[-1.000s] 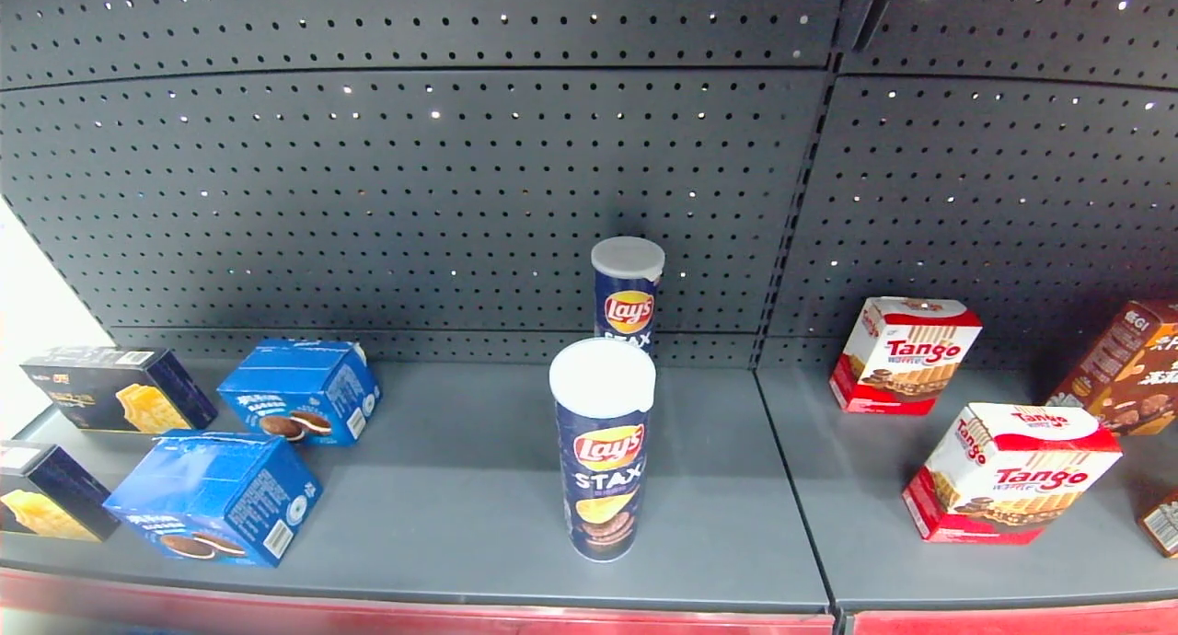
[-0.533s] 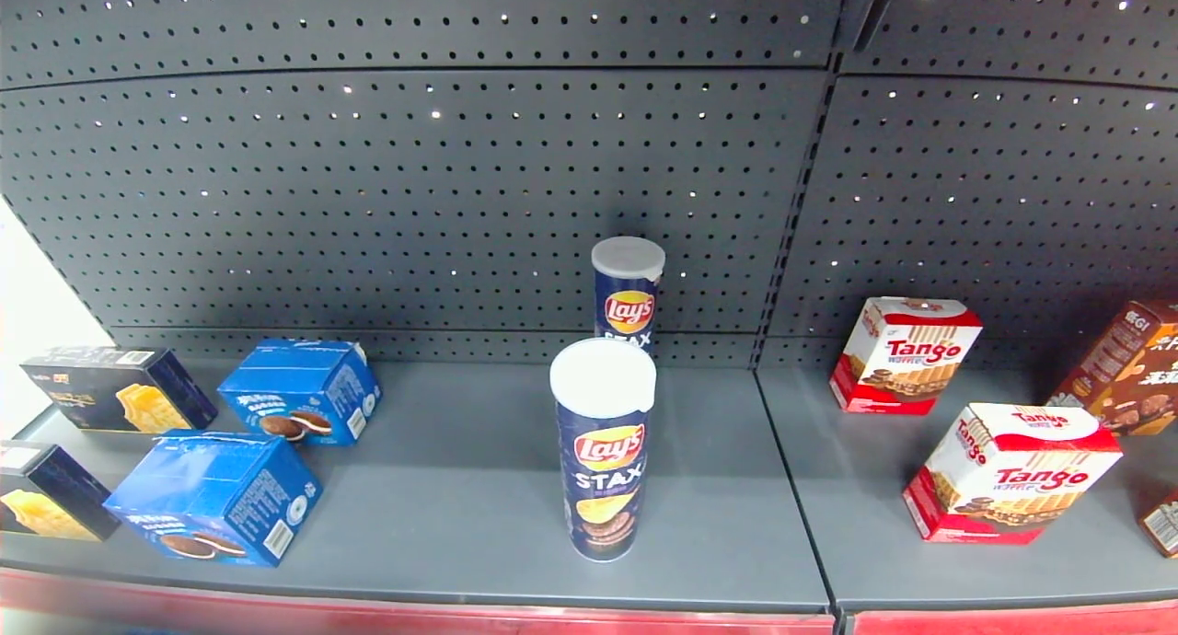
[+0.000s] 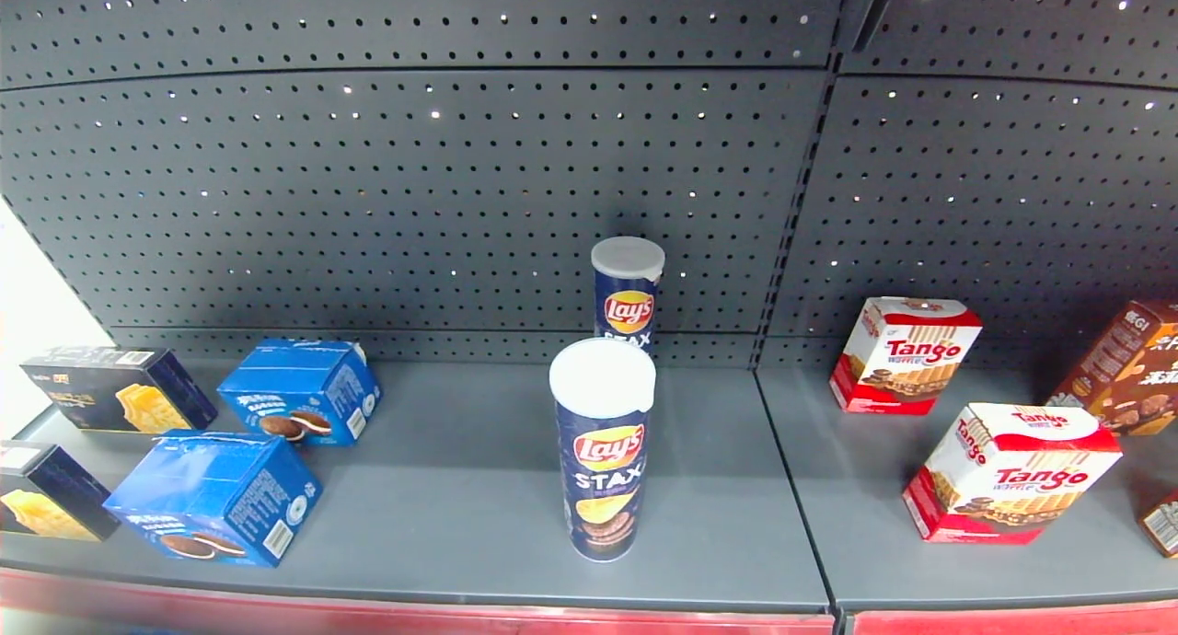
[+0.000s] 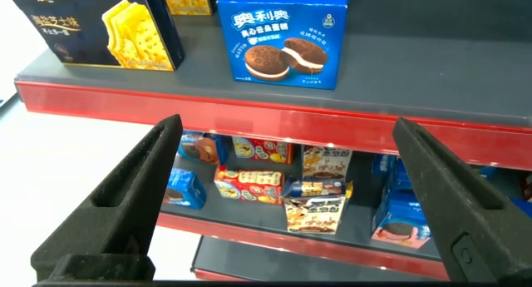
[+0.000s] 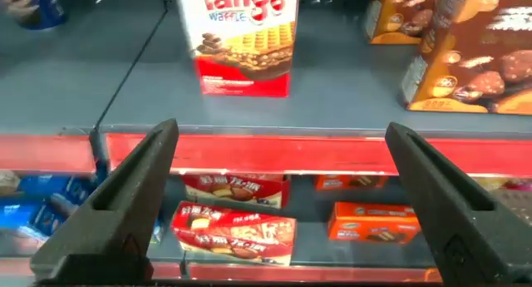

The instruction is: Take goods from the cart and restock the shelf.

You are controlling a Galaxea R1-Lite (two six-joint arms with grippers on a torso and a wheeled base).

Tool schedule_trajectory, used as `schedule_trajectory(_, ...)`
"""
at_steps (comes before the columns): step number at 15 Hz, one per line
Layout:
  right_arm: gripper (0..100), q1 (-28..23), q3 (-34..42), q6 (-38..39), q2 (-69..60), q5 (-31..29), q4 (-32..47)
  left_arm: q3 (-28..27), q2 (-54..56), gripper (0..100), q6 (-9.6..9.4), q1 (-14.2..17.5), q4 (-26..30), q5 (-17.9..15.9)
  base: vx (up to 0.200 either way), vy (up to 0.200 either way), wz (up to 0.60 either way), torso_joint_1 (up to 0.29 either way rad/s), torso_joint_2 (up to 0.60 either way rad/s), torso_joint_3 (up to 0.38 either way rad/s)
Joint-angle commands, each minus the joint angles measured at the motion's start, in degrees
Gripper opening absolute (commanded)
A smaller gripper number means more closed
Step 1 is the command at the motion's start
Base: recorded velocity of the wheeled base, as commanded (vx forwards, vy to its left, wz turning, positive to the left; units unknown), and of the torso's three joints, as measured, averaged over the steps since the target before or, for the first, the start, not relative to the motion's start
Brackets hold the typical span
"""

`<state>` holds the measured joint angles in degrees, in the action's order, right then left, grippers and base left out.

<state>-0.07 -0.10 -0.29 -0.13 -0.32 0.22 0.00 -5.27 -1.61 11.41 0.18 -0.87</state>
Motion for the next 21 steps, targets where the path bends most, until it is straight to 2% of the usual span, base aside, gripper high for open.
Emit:
schedule_trajectory(1, 100, 0.0, 0.1, 0.0, 0.1, 0.1, 0.0, 0.0, -0.1, 100, 0.12, 0.0, 0.0, 0.0, 0.0, 0.0, 0.0, 0.0, 0.0, 0.0)
schedule_trajectory(10, 100, 0.0, 0.1, 0.1, 0.1, 0.1, 0.0, 0.0, -0.1, 100, 0.03, 0.0, -0.1, -0.2, 0.0, 0.0, 0.0, 0.0, 0.0, 0.0)
schedule_trajectory(11, 100, 0.0, 0.1, 0.1, 0.1, 0.1, 0.0, 0.0, -0.1, 100, -0.15, -0.9, 0.0, -0.7, 0.0, 0.0, 0.0, 0.0, 0.0, 0.0)
schedule_trajectory(12, 100, 0.0, 0.1, 0.1, 0.1, 0.1, 0.0, -0.2, -0.1, 100, -0.41, -4.0, -0.4, -1.0, 0.0, 0.0, 0.0, 0.0, 0.0, 0.0)
schedule_trajectory(13, 100, 0.0, 0.1, 0.0, 0.1, 0.1, 0.0, -9.1, -4.9, 100, -3.22, -7.6, -4.8, -2.1, 0.0, 0.0, 0.0, 0.0, 0.0, 0.0)
schedule_trajectory(14, 100, 0.0, 0.1, 0.1, 0.1, 0.1, 0.0, -13.2, -10.4, 100, -5.16, -9.0, -4.4, -3.3, 0.0, 0.0, 0.0, 0.0, 0.0, 0.0)
schedule_trajectory(16, 100, 0.0, 0.1, 0.1, 0.1, 0.1, 0.0, -25.7, -23.6, 100, -7.44, -15.9, -3.7, -5.7, 0.0, 0.0, 0.0, 0.0, 0.0, 0.0)
schedule_trajectory(17, 100, 0.0, 0.1, 0.1, 0.1, 0.1, 0.0, -30.4, -28.7, 100, -9.47, -18.7, -2.3, -9.0, 0.0, 0.0, 0.0, 0.0, 0.0, 0.0)
schedule_trajectory(18, 100, 0.0, 0.1, 0.1, 0.1, 0.1, 0.0, -31.9, -30.6, 100, -10.61, -19.2, -1.8, -9.9, 0.0, 0.0, 0.0, 0.0, 0.0, 0.0)
schedule_trajectory(19, 100, 0.1, 0.1, 0.1, 0.1, 0.1, 0.0, -36.5, -37.4, 100, -14.39, -20.3, -1.8, -12.8, 0.0, 0.0, 0.0, 0.0, 0.0, 0.0)
schedule_trajectory(20, 100, 0.0, 0.1, 0.0, 0.1, 0.1, 0.0, -37.5, -39.5, 100, -14.65, -20.6, -1.9, -13.3, 0.0, 0.0, 0.0, 0.0, 0.0, 0.0)
schedule_trajectory(21, 100, 0.0, 0.1, 0.1, 0.1, 0.1, 0.0, -38.8, -45.1, 100, -14.3, -22.6, -3.3, -14.5, 0.0, 0.0, 0.0, 0.0, 0.0, 0.0)
